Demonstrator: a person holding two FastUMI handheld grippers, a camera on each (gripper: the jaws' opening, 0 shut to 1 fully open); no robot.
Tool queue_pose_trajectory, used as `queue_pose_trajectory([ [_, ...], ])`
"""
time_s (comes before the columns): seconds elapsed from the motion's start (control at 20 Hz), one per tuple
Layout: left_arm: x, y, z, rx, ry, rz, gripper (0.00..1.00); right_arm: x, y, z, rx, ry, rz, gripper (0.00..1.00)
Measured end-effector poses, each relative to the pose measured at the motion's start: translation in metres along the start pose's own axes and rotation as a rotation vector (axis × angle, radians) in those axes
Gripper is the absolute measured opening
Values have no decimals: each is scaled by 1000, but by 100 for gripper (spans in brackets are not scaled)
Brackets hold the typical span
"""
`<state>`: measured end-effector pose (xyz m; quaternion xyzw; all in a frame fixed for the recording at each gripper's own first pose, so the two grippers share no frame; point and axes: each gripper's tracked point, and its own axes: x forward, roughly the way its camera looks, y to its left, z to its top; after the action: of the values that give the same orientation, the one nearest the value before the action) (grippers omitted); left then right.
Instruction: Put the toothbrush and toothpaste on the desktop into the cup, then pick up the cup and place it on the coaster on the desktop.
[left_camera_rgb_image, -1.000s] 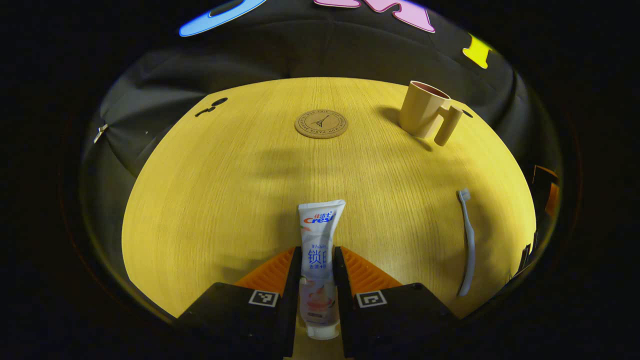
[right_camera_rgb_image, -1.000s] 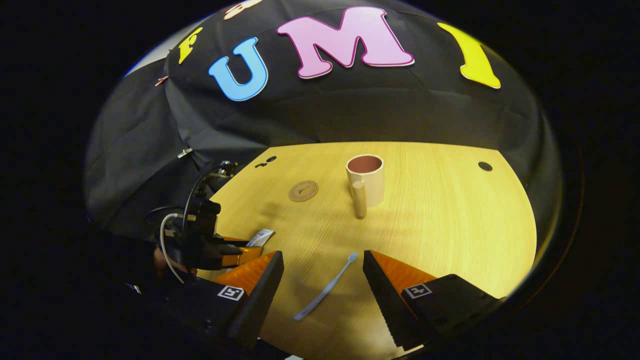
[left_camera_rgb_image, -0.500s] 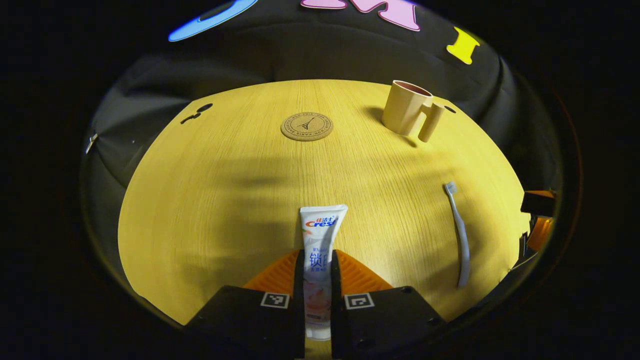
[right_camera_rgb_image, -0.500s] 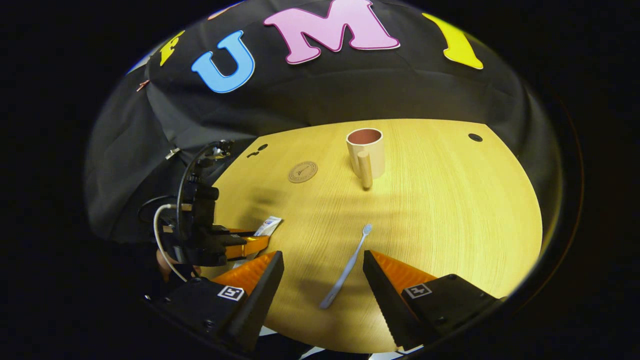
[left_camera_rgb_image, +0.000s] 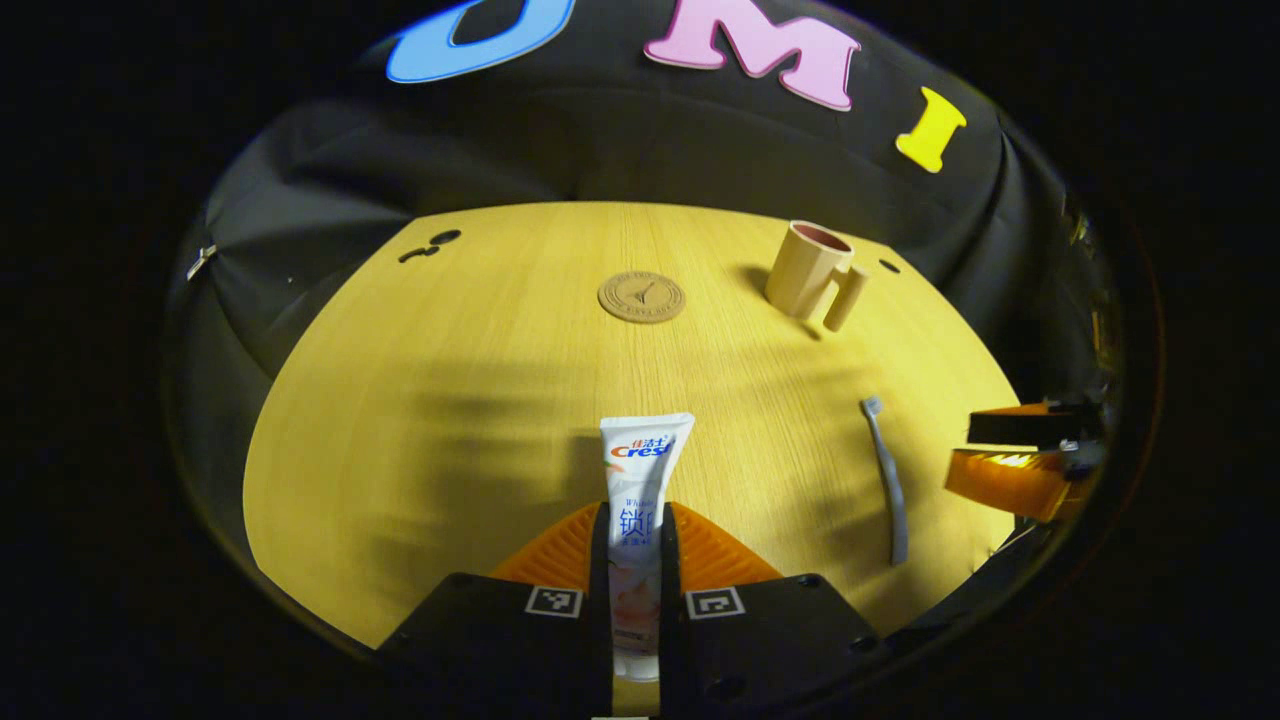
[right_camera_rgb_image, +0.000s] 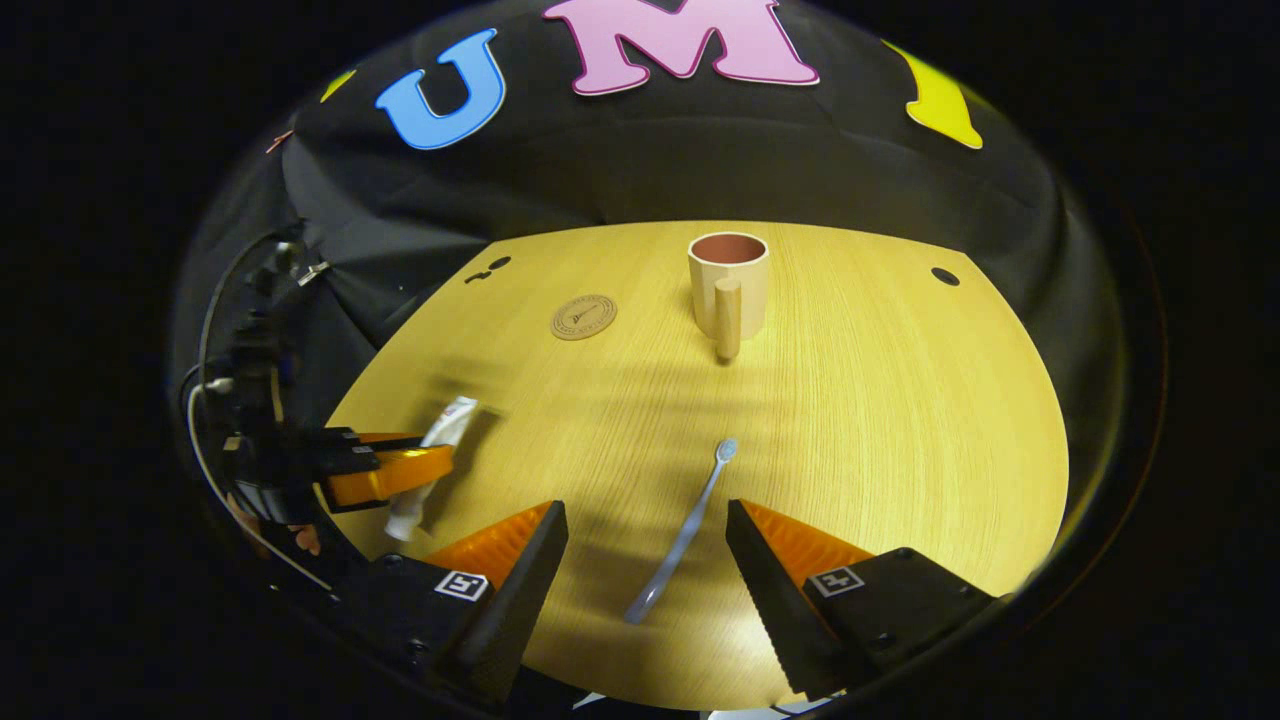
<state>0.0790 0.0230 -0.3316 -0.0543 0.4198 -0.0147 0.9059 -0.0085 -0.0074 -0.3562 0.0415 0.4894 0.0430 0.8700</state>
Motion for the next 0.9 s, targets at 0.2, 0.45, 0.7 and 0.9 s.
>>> queue_pose_trajectory([
  [0.2, -23, 8, 0, 43, -49, -1, 23, 20, -13, -18, 3, 74, -82, 99],
  [0.45, -33, 16, -25, 46, -24, -15, 23, 39, -17, -30, 1, 146, -135, 99],
  [0.7, -41, 29, -37, 35, -12, -19, 23, 53, -13, -38, -50, 189, -168, 99],
  [0.9, -44, 35, -39, 50, -8, -26, 23, 63, -19, -49, 19, 215, -185, 98],
])
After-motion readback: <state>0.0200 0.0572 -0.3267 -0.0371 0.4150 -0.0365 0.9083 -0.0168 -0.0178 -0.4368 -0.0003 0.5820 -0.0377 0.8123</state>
